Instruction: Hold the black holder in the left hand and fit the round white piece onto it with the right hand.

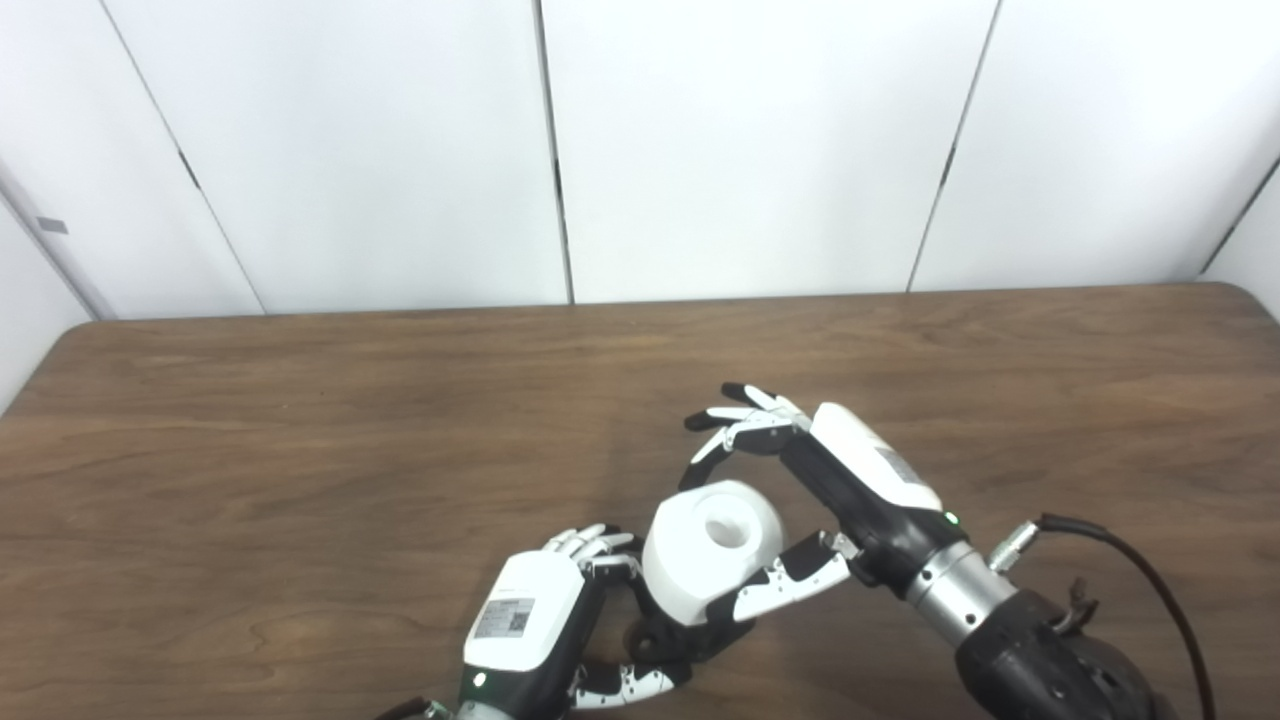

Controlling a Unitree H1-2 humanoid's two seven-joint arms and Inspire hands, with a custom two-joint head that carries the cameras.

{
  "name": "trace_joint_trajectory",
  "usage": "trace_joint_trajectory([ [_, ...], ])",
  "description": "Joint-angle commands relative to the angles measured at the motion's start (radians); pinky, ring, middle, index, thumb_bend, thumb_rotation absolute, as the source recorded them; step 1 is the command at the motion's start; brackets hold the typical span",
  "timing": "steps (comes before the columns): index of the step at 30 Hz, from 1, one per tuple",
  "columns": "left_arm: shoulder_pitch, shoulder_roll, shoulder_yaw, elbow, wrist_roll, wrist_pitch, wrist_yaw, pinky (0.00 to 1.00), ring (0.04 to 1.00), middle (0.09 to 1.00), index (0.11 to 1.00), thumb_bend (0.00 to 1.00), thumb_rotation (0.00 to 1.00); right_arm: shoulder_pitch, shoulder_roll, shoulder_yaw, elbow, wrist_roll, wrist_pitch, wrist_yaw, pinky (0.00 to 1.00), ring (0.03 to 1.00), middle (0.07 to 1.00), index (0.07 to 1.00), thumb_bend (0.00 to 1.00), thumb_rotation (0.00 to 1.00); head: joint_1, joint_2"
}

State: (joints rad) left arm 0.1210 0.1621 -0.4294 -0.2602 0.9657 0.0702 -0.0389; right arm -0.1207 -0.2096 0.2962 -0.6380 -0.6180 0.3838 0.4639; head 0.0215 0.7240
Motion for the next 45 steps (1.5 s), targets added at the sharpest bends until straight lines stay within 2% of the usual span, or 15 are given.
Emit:
trace_joint_trajectory([
  [1,0.016,0.004,-0.021,0.041,0.023,0.024,-0.048,0.87,0.876,0.807,0.488,0.52,0.05,-0.013,0.008,0.002,-0.005,0.004,-0.056,-0.036,1.0,0.972,0.842,0.483,0.52,0.14,0.001,0.001],
  [18,0.013,0.003,-0.021,0.036,0.026,0.024,-0.044,0.86,0.873,0.804,0.488,0.52,0.05,-0.004,-0.009,0.033,0.056,-0.045,-0.116,-0.045,1.0,0.967,0.849,0.484,0.52,0.14,-0.001,0.008],
  [45,0.012,0.004,-0.013,0.022,0.021,0.03,-0.057,0.86,0.878,0.809,0.488,0.52,0.05,0.016,-0.036,0.031,0.029,-0.031,-0.093,0.004,1.0,0.975,0.848,0.484,0.52,0.14,-0.024,0.036],
])
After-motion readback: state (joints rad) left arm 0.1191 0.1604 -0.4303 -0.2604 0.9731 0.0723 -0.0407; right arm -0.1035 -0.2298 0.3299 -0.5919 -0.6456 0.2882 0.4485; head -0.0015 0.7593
